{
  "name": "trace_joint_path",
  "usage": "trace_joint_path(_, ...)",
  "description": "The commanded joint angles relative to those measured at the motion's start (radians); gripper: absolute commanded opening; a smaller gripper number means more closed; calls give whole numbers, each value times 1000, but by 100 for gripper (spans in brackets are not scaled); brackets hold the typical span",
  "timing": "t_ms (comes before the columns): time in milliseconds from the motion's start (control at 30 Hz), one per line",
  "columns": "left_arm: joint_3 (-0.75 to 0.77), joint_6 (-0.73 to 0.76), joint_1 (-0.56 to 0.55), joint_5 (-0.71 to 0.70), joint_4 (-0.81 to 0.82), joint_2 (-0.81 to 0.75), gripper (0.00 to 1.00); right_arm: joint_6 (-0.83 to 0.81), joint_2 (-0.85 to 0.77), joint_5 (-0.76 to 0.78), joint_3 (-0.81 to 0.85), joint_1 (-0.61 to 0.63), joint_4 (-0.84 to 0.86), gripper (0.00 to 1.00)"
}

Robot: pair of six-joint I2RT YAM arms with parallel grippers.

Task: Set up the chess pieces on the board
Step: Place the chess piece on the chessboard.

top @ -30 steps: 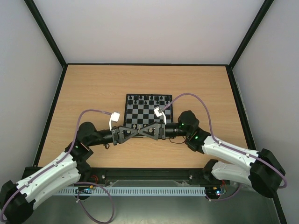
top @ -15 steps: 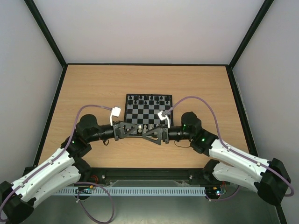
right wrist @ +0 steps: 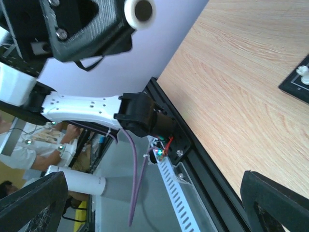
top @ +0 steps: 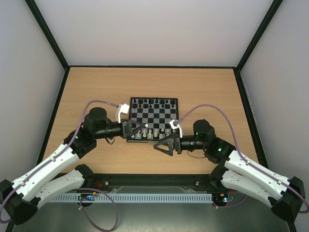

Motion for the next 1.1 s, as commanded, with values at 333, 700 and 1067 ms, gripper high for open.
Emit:
trace_joint_path(333, 306, 194, 7, -225, -524, 241, 2, -51, -89, 60, -36, -3, -169, 99)
trace_joint_path(700, 476, 315, 64, -486, -812, 457, 2, -118, -87, 93, -67, -4, -221, 99)
trace_joint_path(1067, 584, 373, 70, -551, -959, 676, 2, -191, -81, 93, -70, -3, -271, 99)
